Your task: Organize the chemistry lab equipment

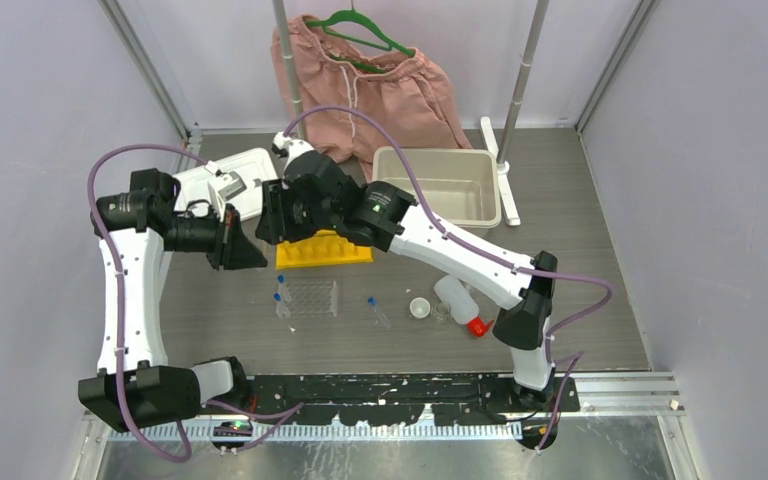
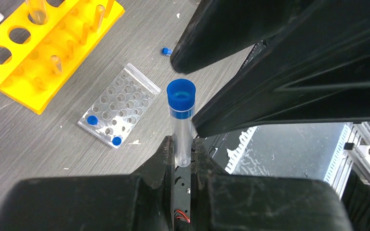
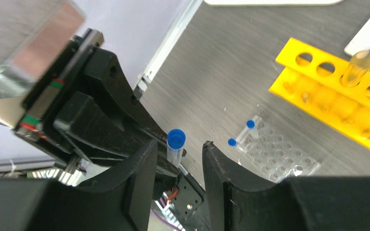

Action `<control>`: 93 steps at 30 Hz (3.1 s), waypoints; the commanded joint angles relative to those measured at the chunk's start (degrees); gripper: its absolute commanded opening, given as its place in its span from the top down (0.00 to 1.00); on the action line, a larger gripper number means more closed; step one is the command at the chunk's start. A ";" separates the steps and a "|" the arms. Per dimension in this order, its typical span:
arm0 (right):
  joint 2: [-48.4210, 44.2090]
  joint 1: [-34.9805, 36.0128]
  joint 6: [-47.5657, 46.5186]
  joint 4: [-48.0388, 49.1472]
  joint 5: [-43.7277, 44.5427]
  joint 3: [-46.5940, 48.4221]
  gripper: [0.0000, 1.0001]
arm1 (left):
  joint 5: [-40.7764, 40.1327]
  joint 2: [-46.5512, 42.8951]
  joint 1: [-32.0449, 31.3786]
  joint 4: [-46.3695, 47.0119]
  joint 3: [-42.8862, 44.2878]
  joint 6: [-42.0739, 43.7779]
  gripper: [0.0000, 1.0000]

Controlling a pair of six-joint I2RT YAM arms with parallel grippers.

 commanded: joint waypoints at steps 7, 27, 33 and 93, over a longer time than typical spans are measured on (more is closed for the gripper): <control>2.87 0.38 -2.72 -5.45 -5.04 6.36 0.61 | -0.36 -2.61 -1.37 -1.66 -0.56 3.95 1.00; 3.00 0.24 -6.24 -5.01 0.57 6.16 0.94 | -1.74 -2.42 -1.51 -2.29 -1.12 4.81 0.83; -0.98 0.24 -8.95 -3.13 9.38 0.35 0.99 | -6.02 -1.82 -1.54 1.67 -0.68 -0.88 0.02; 2.54 5.60 -21.96 47.83 26.62 -45.85 0.99 | -20.09 1.52 -1.12 15.55 -2.50 -16.75 0.00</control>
